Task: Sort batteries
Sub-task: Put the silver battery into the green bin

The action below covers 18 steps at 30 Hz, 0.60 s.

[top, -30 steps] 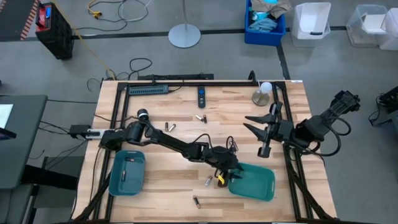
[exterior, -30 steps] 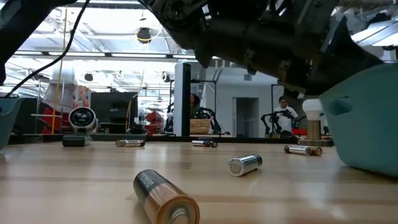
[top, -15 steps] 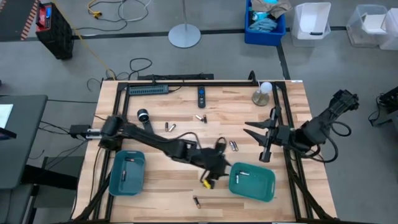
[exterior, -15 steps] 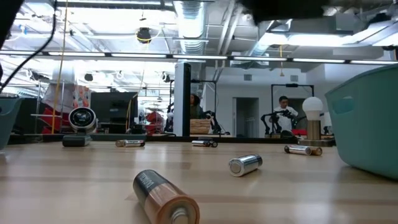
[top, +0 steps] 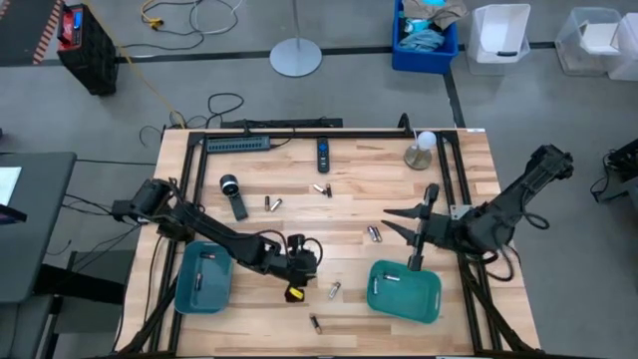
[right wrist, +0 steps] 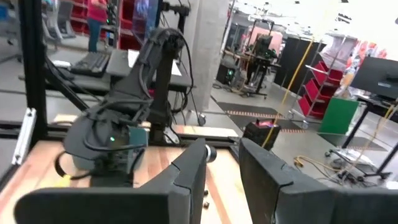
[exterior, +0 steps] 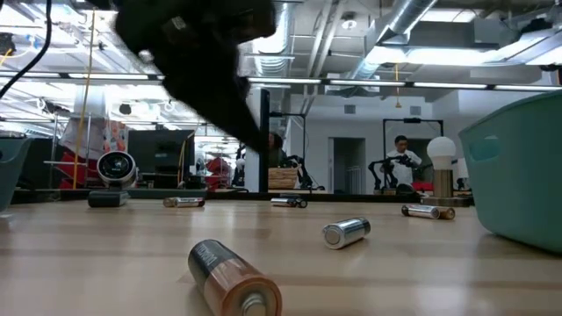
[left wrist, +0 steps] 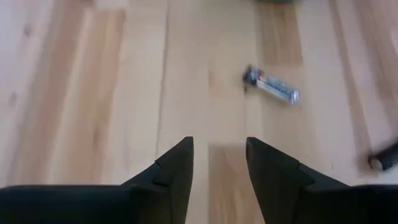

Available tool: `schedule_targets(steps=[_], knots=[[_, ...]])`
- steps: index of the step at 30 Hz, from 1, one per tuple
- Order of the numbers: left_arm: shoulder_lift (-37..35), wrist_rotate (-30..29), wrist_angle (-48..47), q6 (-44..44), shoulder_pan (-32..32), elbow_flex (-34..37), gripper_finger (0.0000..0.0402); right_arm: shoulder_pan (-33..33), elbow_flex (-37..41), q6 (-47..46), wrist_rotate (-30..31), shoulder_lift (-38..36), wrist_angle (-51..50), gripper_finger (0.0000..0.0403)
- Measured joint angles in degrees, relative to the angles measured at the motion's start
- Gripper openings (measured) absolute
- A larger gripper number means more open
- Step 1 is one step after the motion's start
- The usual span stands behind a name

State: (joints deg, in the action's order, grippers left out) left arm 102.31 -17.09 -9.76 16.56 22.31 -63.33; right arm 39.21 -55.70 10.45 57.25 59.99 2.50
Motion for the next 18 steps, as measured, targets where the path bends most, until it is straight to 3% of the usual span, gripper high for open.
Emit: schedule_targets(steps=[7, 12, 18], knots=[[0.2, -2.4, 0.8, -0.4, 0.6, -0.1, 0.0185, -3.0, 0.0, -3.3, -0.9, 6.1, 0.8, 0.0113], [-4.8, -12.0, 0.5, -3.4, 1.7, -0.1, 0.0179, -4.9, 0.0, -8.6, -10.8, 13.1, -0.3, 0.0113], [-13.7, -13.8, 3.7, -6.9, 2.1, 3.0, 0.0166, -7.4, -2.4, -13.4, -23.1, 21.6, -3.9, 0.0113]])
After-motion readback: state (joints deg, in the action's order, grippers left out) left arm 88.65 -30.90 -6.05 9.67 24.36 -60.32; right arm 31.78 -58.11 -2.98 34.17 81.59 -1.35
